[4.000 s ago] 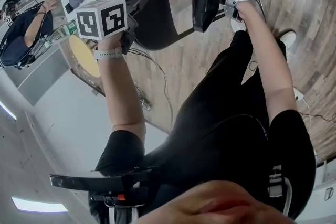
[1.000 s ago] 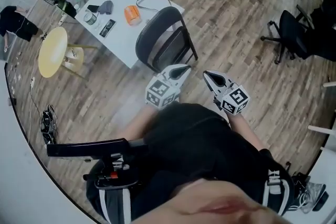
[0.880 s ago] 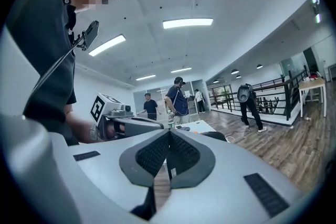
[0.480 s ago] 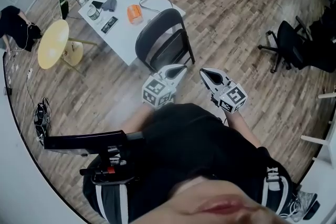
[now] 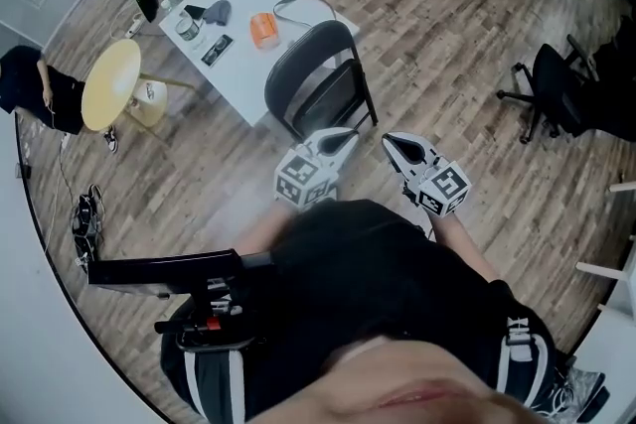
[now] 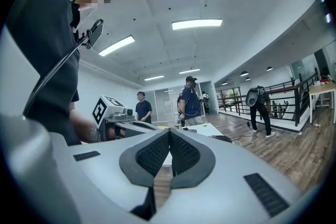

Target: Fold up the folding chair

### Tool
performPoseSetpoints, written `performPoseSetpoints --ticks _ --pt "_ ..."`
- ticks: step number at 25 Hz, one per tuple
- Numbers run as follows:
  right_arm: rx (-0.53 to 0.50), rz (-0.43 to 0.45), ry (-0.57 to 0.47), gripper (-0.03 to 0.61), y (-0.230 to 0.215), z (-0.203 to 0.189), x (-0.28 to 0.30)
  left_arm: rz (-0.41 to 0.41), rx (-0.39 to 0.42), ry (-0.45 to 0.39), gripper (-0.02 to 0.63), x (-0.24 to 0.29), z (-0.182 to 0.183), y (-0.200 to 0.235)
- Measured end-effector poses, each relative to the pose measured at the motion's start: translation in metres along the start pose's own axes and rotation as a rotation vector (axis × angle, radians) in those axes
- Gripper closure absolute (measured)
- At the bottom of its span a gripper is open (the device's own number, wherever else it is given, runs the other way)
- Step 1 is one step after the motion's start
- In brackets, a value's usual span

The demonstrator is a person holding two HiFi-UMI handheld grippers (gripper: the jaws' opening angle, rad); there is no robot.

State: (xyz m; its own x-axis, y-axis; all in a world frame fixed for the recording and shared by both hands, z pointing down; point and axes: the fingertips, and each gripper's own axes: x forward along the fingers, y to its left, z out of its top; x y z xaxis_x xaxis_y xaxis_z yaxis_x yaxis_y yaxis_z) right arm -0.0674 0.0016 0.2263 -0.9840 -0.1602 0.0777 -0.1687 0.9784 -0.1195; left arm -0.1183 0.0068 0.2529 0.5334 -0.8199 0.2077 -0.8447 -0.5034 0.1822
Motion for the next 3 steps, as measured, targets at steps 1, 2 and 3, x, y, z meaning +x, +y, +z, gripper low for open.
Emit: performPoseSetpoints --ticks 1,2,3 --pt "0.001 0.001 -0.001 0.568 -0.0002 -0.0004 0.0004 0.001 -0.001 0.001 0.609 0.0003 -0.0005 0.0004" --pt "0.003 0.0 -0.002 0.568 -0.0006 -0.001 0.0007 0.001 -0.001 0.003 0.609 0.0006 -0.0011 0.0009" --pt "0.006 -0.003 -0.003 0.568 -0.0012 -0.0017 0.0009 0.002 -0.002 0.004 0.609 0.0009 -0.0016 0.0013"
